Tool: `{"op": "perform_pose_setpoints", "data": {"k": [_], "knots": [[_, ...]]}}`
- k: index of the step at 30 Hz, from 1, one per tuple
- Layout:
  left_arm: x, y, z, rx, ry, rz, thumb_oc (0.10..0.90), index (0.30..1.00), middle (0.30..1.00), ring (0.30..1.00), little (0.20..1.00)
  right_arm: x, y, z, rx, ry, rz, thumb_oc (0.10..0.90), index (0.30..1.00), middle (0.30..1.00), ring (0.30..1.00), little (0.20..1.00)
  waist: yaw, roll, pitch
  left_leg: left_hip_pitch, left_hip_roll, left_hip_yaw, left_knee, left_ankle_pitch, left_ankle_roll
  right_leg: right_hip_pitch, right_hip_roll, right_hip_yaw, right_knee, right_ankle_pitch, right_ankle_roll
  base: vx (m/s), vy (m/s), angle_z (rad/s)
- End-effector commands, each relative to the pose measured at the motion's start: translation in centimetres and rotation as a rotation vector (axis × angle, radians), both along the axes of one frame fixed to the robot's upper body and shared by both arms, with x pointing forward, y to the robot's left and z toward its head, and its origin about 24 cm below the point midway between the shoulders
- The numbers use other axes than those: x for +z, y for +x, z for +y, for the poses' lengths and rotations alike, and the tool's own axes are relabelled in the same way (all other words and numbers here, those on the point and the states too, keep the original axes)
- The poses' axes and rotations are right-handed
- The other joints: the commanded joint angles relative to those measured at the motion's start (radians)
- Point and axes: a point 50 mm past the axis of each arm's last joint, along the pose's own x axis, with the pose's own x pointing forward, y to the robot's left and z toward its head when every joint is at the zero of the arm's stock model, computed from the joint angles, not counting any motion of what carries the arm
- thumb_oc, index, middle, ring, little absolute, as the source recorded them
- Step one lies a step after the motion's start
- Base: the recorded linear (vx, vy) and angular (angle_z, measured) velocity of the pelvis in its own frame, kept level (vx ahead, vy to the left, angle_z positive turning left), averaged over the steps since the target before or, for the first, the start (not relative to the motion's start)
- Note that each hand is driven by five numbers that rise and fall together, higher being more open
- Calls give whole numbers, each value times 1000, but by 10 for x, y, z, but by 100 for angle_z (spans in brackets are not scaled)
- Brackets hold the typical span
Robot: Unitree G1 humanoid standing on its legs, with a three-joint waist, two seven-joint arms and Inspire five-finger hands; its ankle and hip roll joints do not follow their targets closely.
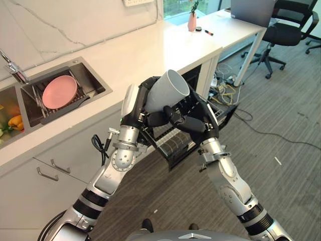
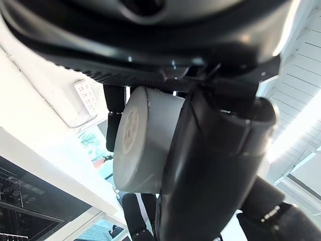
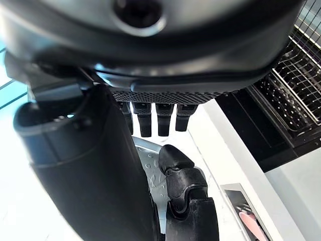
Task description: Place the dishes in the dishwasher.
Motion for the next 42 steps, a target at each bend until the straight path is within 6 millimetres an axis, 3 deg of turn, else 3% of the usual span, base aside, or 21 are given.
{"op": "perform_pose_setpoints", "data": {"k": [1,10,15,23,24,28,30,42], "knots": [[29,-1,-17,-83,52,-195,400,300,300,300,300,70,-3,17,53,117,-327,800,900,900,900,900,5,-35,-87,41,12,-11,5,-48,-27,-7,-24,3,11,5,90,0,0,0],[21,-1,-16,-70,137,-198,400,300,300,300,300,75,-2,23,39,166,-323,800,900,900,900,900,10,-32,-86,43,10,-14,5,-50,-27,-3,-27,-2,11,4,91,0,0,0],[39,-10,-47,-238,146,-258,400,300,300,300,300,84,-2,34,78,181,-352,800,900,900,900,900,8,-27,-86,41,9,-20,5,-52,-24,-2,-30,-5,11,4,90,-4,1,2],[44,-11,-56,-294,98,-247,400,300,300,300,300,92,-2,39,51,234,-366,800,900,900,900,900,11,-25,-87,47,9,-24,5,-54,-22,5,-30,-10,11,3,87,0,0,0],[38,-30,-54,-377,115,-230,400,300,300,300,300,94,-3,34,27,242,-386,800,900,900,900,900,21,-22,-85,45,8,-27,5,-53,-21,4,-30,-12,11,4,88,0,0,0],[28,-27,-37,-307,114,-183,400,300,300,300,300,100,-4,34,-42,311,-381,800,900,900,900,900,33,-22,-84,43,5,-34,5,-55,-20,7,-31,-20,11,1,88,-4,3,6],[16,-20,-34,-253,110,-132,400,300,300,300,300,102,-5,43,-39,367,-343,800,900,900,900,900,35,-22,-84,46,3,-36,5,-54,-21,10,-31,-23,11,0,86,2,9,11],[1,-13,-46,-267,229,-93,400,300,300,300,300,125,2,76,2,460,-291,800,900,900,900,900,63,-21,-88,38,2,-49,5,-49,-23,10,-32,-34,11,-1,79,0,1,3]]}}
